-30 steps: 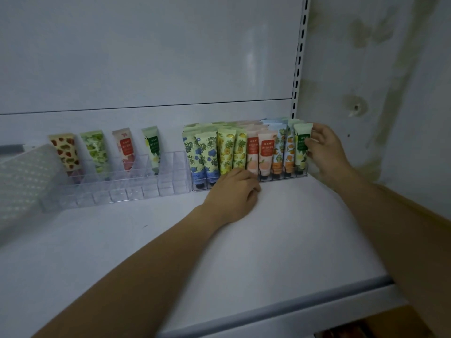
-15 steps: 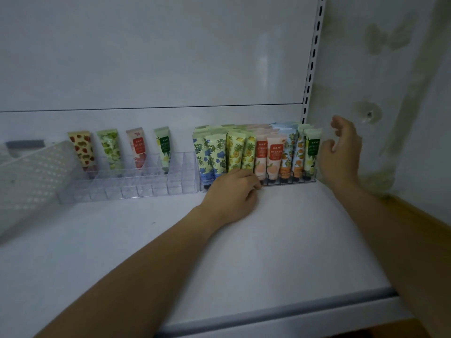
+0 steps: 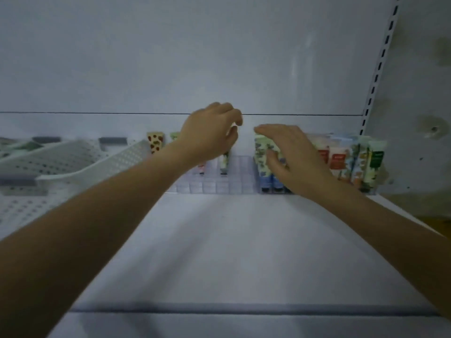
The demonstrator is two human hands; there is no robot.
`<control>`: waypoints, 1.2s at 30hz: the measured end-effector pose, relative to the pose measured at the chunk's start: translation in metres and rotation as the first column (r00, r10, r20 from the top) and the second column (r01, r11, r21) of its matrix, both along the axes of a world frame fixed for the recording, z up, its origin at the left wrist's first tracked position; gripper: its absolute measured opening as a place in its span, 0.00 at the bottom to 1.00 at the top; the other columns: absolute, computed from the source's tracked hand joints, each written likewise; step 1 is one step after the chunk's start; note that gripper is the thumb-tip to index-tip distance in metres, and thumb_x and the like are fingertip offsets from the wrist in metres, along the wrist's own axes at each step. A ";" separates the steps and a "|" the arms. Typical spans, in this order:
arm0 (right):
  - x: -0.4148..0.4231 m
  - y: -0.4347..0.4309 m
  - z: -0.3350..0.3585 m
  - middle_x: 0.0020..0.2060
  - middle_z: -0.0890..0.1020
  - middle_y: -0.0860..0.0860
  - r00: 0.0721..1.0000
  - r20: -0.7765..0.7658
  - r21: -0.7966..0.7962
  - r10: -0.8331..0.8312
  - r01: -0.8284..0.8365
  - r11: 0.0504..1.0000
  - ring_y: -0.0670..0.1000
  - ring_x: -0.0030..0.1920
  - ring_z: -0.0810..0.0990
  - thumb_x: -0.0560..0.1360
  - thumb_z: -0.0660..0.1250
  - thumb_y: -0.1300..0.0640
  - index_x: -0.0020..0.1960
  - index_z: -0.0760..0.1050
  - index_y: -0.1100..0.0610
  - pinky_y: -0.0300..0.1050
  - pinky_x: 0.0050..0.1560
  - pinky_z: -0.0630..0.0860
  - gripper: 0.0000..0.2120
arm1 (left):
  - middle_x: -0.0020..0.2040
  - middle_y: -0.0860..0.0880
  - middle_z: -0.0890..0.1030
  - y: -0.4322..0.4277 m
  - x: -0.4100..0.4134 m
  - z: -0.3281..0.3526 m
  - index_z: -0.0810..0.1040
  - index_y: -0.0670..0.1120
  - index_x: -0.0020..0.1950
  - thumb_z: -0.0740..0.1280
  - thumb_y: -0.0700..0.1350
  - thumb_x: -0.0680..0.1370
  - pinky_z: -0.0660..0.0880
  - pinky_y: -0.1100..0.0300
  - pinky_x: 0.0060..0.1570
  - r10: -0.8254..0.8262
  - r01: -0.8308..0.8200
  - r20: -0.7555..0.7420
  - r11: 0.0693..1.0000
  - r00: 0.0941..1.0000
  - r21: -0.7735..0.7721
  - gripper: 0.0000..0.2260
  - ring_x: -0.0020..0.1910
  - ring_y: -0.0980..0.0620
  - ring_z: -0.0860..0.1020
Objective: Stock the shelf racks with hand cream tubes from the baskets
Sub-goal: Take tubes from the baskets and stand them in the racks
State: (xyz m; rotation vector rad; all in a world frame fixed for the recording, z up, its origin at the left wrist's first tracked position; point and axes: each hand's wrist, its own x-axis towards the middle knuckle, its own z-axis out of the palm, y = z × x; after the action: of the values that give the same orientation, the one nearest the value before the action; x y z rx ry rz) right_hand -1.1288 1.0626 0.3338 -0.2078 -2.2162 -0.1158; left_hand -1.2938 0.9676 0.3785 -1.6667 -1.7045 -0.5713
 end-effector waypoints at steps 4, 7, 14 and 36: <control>-0.075 -0.052 0.018 0.60 0.77 0.56 0.988 0.095 -0.004 0.120 -0.121 0.993 0.53 0.58 0.71 0.75 0.58 0.60 0.65 0.72 0.60 0.39 0.59 0.62 0.19 | 0.61 0.48 0.75 -0.064 -0.085 0.032 0.73 0.48 0.63 0.58 0.48 0.79 0.70 0.53 0.54 0.238 -0.234 0.011 0.963 0.971 -0.135 0.13 0.60 0.47 0.73; -0.138 -0.094 0.026 0.62 0.75 0.53 0.954 0.210 -0.070 0.214 -0.204 0.977 0.51 0.58 0.70 0.76 0.56 0.58 0.67 0.70 0.57 0.41 0.59 0.63 0.20 | 0.61 0.49 0.76 -0.117 -0.155 0.048 0.72 0.49 0.63 0.58 0.49 0.79 0.71 0.51 0.54 0.369 -0.353 0.041 0.912 0.928 -0.209 0.14 0.59 0.47 0.74; -0.270 -0.166 0.041 0.65 0.73 0.50 0.818 0.471 -0.191 0.331 -0.272 0.943 0.48 0.62 0.69 0.80 0.57 0.54 0.69 0.67 0.52 0.41 0.62 0.65 0.17 | 0.60 0.49 0.77 -0.224 -0.288 0.043 0.72 0.48 0.64 0.60 0.48 0.79 0.70 0.53 0.55 0.529 -0.457 0.165 0.823 0.832 -0.338 0.14 0.54 0.48 0.74; -0.416 -0.220 0.070 0.55 0.75 0.46 0.494 0.864 -0.189 0.098 0.137 0.972 0.47 0.55 0.73 0.74 0.65 0.56 0.61 0.75 0.49 0.43 0.57 0.70 0.15 | 0.59 0.50 0.78 -0.215 -0.401 0.015 0.74 0.47 0.63 0.62 0.48 0.78 0.72 0.55 0.60 0.391 -0.118 0.213 0.669 0.895 -0.733 0.14 0.55 0.52 0.76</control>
State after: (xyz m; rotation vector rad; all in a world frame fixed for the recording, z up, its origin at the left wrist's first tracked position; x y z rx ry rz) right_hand -1.5447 0.8428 0.4034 -0.3645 -3.2842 0.0572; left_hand -1.6944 0.7526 0.3933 -1.8215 -2.6250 -0.0445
